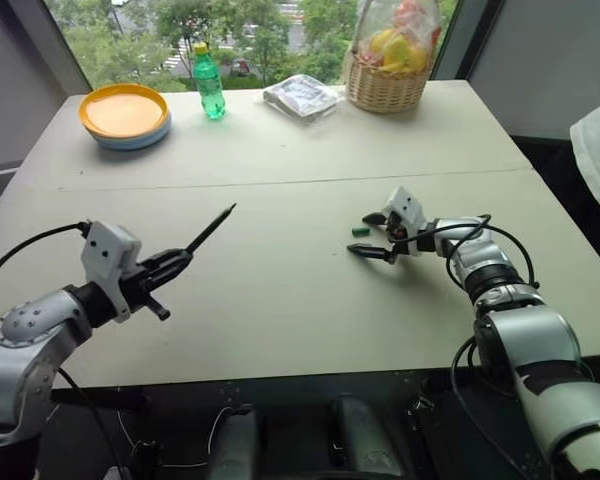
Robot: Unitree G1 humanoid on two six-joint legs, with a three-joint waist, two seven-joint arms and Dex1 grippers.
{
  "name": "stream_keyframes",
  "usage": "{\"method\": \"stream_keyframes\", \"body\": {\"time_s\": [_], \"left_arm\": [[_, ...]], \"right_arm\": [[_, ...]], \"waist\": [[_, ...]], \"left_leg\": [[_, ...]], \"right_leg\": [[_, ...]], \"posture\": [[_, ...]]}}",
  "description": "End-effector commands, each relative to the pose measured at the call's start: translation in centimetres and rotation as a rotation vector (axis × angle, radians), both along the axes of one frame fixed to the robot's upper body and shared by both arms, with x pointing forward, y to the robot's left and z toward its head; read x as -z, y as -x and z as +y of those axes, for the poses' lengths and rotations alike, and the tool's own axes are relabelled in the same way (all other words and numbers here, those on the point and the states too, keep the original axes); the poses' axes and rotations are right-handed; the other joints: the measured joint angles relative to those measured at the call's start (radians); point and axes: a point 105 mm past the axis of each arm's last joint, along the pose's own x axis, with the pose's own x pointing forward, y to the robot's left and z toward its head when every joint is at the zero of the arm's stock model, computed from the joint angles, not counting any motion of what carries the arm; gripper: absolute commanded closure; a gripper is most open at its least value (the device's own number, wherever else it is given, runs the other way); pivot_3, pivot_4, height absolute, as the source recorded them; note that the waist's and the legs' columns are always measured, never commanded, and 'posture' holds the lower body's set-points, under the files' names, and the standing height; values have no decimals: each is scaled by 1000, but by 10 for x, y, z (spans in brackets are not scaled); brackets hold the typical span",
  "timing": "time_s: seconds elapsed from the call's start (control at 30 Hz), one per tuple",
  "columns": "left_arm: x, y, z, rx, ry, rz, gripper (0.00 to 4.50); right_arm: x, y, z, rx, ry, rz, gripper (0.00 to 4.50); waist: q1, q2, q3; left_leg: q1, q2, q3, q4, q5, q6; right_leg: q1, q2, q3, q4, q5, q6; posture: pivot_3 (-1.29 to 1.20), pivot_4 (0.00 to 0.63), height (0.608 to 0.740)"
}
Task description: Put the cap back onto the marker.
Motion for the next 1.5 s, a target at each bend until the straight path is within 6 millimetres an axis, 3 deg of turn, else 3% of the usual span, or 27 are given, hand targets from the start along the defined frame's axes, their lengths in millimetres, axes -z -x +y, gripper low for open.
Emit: {"method": "stream_keyframes", "body": {"time_s": [0.03, 0.07, 0.17, 0.37, 0.6, 0.7, 0.8, 0.9, 1.03, 1.1, 1.2, 1.5], "left_arm": [[-14, 2, -1, 1, -19, -57, 4479], [-14, 3, -1, 1, -20, -58, 4479], [-15, 2, -1, 0, -26, -63, 4500], [-15, 3, 1, -3, -32, -65, 4500], [-16, 2, 3, 13, -49, -63, 4500], [-10, 3, -1, 97, -115, -51, 4500], [2, 4, -5, 237, -243, -37, 4500], [2, 0, -6, 346, -268, -66, 4500], [1, -9, -2, 428, -296, -99, 4500], [3, -17, 1, 486, -397, -154, 4500], [6, -27, 5, 541, -506, -212, 4500], [-12, -45, -4, 566, -500, -361, 4500]], "right_arm": [[7, 0, -9, 32, 44, 16, 0], [8, 0, -10, 35, 46, 18, 0], [9, 1, -12, 39, 50, 21, 1264], [11, 2, -13, 36, 58, 26, 4407], [10, 4, -7, 4, 56, 8, 4460], [-9, 1, 3, -60, 41, -79, 4460], [-36, 1, 14, -193, 150, -239, 4460], [-60, 7, 25, -339, 256, -391, 4460], [-78, 13, 36, -438, 315, -492, 4460], [-87, 23, 48, -538, 348, -565, 4460], [-89, 33, 58, -621, 374, -605, 4460], [-93, 41, 72, -672, 383, -647, 4460]], "waist": [[0, 0, 0], [0, 0, 0], [1, 0, 0], [3, 0, 0], [3, 0, 0], [1, 0, 0], [0, 2, 1], [0, 3, 2], [0, 3, 2], [1, 3, 2], [2, 3, 2], [3, 3, 2]], "left_leg": [[0, 0, 0, 0, 0, 0], [1, 0, 0, 0, 0, 0], [3, 0, 0, 0, 0, 0], [7, 0, -1, 0, 0, 0], [7, 0, -1, 0, 0, 0], [7, 0, -1, 0, 0, 0], [7, 0, 0, -1, 0, 0], [3, 0, 0, -2, 0, 0], [-3, 0, 0, -2, 0, 0], [-3, 0, 1, -2, 0, 0], [-4, 0, 1, -3, 0, 0], [-5, 0, 2, -3, 0, 0]], "right_leg": [[1, 0, 0, 0, 0, 0], [1, 0, 0, 0, 0, 0], [3, 0, 0, -1, 0, 0], [8, 0, 0, -2, -2, -3], [9, 0, 0, -2, -2, -3], [8, 0, 0, -3, -2, -3], [7, 0, 0, -3, -2, -3], [3, 0, 0, -3, -1, -2], [-4, 1, 0, -2, 0, 0], [-4, 1, 0, -2, 0, 0], [-5, 1, 0, -2, 0, 0], [-6, 0, 0, -2, 0, 0]], "posture": [[0, 150, 740], [0, 150, 740], [0, 150, 740], [0, 150, 740], [0, 150, 740], [0, 150, 740], [0, 150, 740], [0, 150, 740], [0, 150, 740], [0, 150, 740], [0, 150, 740], [0, 150, 740]]}}
